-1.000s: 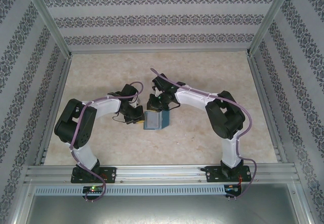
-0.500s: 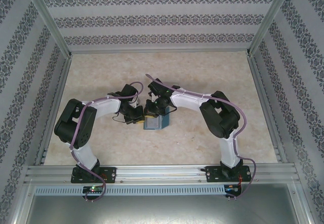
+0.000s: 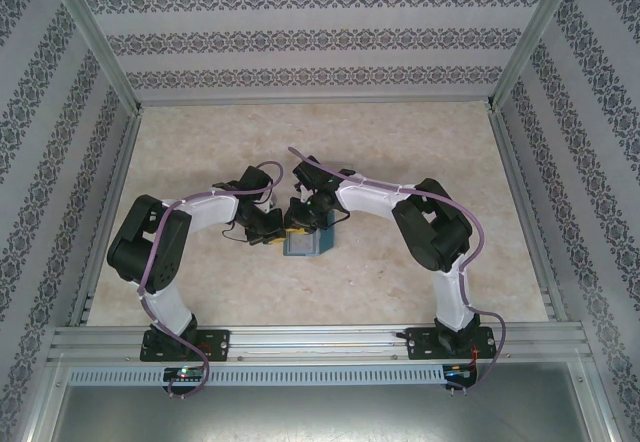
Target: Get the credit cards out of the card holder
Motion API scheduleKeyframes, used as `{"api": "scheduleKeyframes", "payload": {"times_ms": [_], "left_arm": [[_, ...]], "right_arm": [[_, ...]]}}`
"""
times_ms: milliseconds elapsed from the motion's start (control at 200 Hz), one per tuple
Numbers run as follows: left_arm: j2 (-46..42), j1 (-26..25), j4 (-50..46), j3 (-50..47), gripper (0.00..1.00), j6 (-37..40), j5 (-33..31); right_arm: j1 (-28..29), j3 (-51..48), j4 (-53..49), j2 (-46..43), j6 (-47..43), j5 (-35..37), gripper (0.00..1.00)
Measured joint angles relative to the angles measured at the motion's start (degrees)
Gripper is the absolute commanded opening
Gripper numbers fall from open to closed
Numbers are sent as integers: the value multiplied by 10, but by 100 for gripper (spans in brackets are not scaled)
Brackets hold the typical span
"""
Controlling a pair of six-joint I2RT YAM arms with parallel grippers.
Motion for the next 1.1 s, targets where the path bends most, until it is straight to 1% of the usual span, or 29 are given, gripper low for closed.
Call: {"api": "scheduleKeyframes", "payload": {"times_ms": [370,754,1099], "left_arm": [[1,1,0,0,6,2,0],[1,1,0,0,6,2,0],[1,1,0,0,7,2,0]], "right_arm": [[0,0,-8,5,-1,7,29],[0,2,-15,5,-5,13,31],[1,4,-45,-2,-19,39,34]]}}
